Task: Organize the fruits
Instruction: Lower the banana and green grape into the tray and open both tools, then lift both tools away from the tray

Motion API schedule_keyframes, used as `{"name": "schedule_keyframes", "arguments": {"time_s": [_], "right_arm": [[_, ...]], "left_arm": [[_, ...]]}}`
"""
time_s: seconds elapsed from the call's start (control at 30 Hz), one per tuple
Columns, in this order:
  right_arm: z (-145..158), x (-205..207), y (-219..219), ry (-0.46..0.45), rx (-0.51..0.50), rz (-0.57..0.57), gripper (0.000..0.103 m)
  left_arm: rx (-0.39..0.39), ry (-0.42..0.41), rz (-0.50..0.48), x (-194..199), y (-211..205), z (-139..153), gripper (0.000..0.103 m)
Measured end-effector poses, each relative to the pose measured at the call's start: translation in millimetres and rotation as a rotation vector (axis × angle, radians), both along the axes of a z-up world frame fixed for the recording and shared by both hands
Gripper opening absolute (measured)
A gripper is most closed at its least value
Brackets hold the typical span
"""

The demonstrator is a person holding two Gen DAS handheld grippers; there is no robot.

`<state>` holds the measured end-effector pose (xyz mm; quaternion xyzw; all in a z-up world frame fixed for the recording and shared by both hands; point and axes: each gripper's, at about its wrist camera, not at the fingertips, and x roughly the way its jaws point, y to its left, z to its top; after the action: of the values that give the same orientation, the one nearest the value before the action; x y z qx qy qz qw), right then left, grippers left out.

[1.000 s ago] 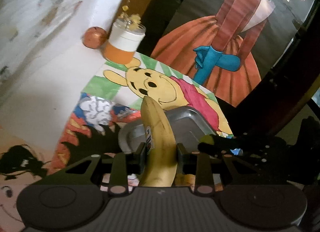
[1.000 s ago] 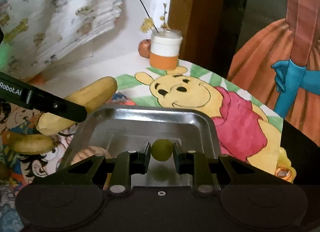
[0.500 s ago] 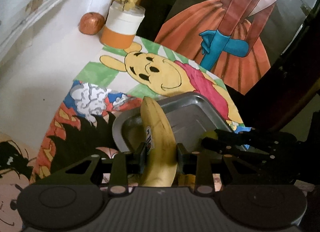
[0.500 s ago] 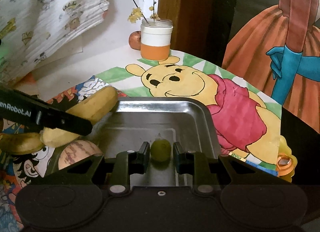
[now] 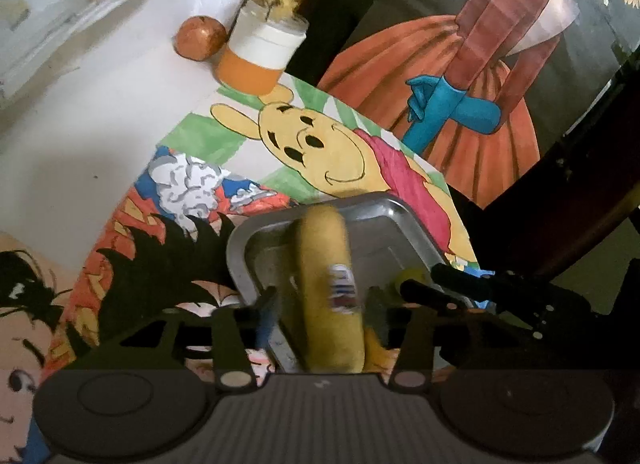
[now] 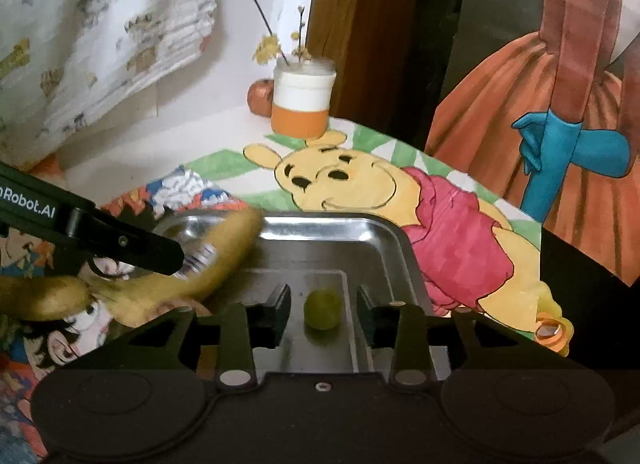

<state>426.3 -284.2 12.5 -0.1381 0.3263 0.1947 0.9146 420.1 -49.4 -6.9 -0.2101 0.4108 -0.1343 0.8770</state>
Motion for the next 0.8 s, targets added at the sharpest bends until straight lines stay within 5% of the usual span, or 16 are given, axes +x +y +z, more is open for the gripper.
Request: {"name": "schedule_keyframes", "arguments": {"time_s": [0.13,0.43,0.67,0.8], "right_arm": [[15,-14,0,-0.053,0.021,-0.013,0.053],[58,-61,-4,-0.148,0.075,-0.075,0.084],[89,-111,-11,-0.23,0.164,-0.135,0.101],[97,-134,-11,-0.239,0.197,-0.127,0.102]], "left_arm": [[0.002,-0.031,0.022,-12,4,14,0.064],[0.052,-0.168,0.162,-66,21,56,0.101],[0.115,-0.262,0.276,-119,28,86,0.103],[0.194,-0.313,0.323,-149,25,93,0.103]]}}
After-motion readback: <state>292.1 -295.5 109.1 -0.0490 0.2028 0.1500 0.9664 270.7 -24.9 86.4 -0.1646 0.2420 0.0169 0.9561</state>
